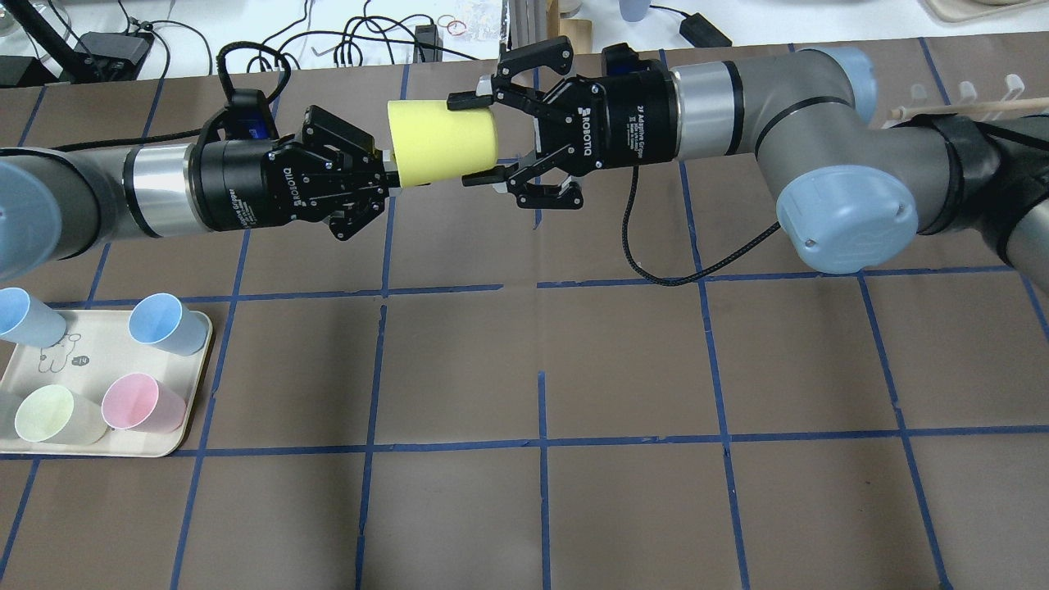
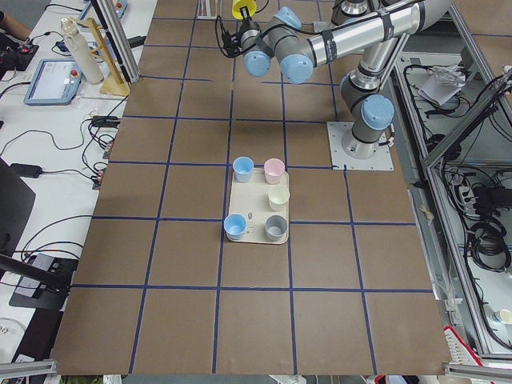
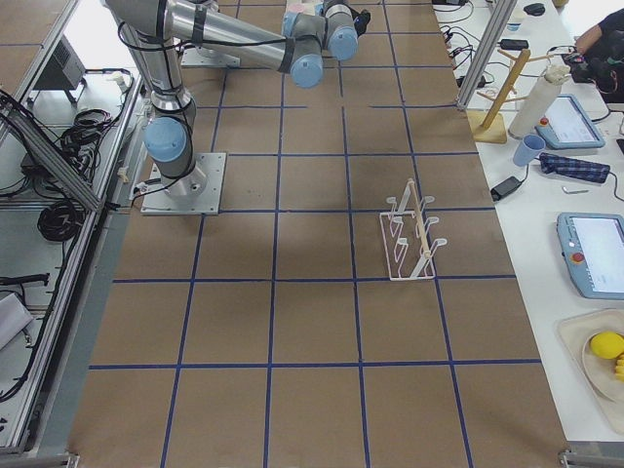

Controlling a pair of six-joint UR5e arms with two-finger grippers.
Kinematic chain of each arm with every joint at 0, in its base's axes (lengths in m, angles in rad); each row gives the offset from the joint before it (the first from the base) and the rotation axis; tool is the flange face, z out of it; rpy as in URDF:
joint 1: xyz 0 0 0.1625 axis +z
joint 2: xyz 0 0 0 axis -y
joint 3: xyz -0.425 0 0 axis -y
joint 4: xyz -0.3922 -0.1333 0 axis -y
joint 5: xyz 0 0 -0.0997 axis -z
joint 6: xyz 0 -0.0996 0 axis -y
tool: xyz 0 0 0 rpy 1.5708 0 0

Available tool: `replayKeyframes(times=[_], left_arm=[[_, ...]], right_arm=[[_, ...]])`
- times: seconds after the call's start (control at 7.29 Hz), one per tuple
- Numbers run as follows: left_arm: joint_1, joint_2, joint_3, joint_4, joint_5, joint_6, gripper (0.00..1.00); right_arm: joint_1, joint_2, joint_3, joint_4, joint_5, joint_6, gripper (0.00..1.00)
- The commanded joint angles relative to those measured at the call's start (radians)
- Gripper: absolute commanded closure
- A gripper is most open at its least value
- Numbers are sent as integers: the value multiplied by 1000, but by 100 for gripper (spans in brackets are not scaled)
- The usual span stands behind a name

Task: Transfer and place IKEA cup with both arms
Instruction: 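Open the right gripper and pull it back from the yellow cup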

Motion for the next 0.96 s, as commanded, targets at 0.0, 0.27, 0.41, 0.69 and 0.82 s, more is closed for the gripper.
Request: replayKeyframes(times=[0.0, 0.27, 0.41, 0.69, 0.82], left_arm=[[2, 4, 3, -1, 4, -4, 100], [2, 6, 6, 1, 4, -5, 100], [2, 7, 5, -1, 4, -5, 100], [4, 9, 6, 1, 4, -7, 100], [5, 7, 8, 1, 8, -8, 100]], right_arm=[[-11, 1, -5, -6, 2, 19, 0], [-41, 3, -6, -10, 3, 31, 0], [-93, 3, -6, -16, -11, 48, 0], [-213, 0, -8, -3, -18, 50, 0], [-227, 1, -12, -1, -23, 54, 0]])
